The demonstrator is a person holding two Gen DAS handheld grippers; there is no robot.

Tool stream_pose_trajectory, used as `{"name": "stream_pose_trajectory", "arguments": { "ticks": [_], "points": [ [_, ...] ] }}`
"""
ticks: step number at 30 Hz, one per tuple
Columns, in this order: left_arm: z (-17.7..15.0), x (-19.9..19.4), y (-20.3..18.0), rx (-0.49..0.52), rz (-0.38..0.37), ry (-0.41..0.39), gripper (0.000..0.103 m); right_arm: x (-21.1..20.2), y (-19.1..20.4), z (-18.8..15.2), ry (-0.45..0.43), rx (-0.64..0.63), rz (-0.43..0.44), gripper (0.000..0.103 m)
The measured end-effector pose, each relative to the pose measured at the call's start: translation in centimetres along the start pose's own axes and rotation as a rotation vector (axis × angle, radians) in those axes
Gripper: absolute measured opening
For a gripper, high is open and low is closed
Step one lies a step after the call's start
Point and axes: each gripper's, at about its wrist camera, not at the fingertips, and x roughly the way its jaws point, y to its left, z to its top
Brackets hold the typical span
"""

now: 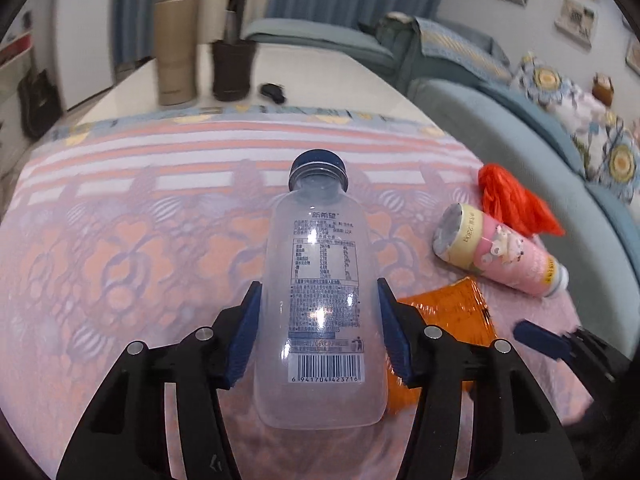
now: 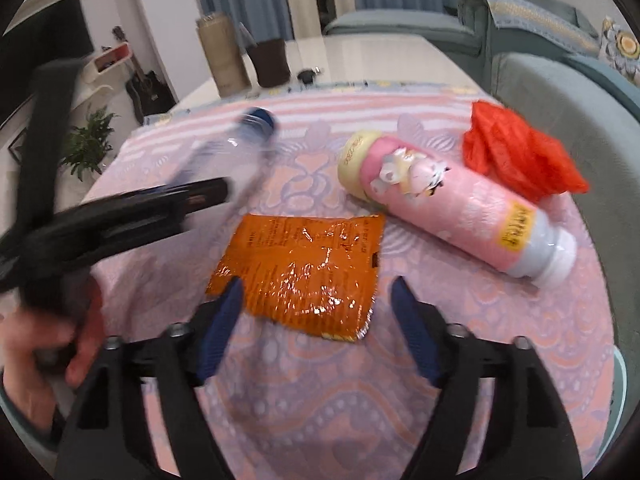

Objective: Collect trash
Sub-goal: 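Grasp the clear plastic bottle with the left tool while the right tool grasps the orange wrapper, then carry the bottle and orange wrapper over the basket and open both tools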

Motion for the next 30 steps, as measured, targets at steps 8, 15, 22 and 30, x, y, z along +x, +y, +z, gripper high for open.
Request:
{"name": "stream_pose_trajectory", "arguments": {
  "ticks": [8,15,22,30],
  "points": [
    [-4.2,-4.0,3.4,-0.101,0.037,-0.086,0.053,3.8,1.4,1.8,0.089,0.027,-0.064,0.093],
    [-4.2,-4.8,4.1,-0.134,0.015,-0.129,0.053,4.1,4.0,1.5,0.065,-0.096,-0.139,0.064],
    [-4.3,-5.1,4.0,-0.124,0.008,-0.144,0.053,3.4,5.3,1.0,0.023,-0.136,-0.076,0.008],
    [-5.0,-6.4,2.0,-0.112,-0.06,-0.181,0.053,-0.8,4.0,0.4,-0.068,-0.104,-0.041,0.005]
  ]
}}
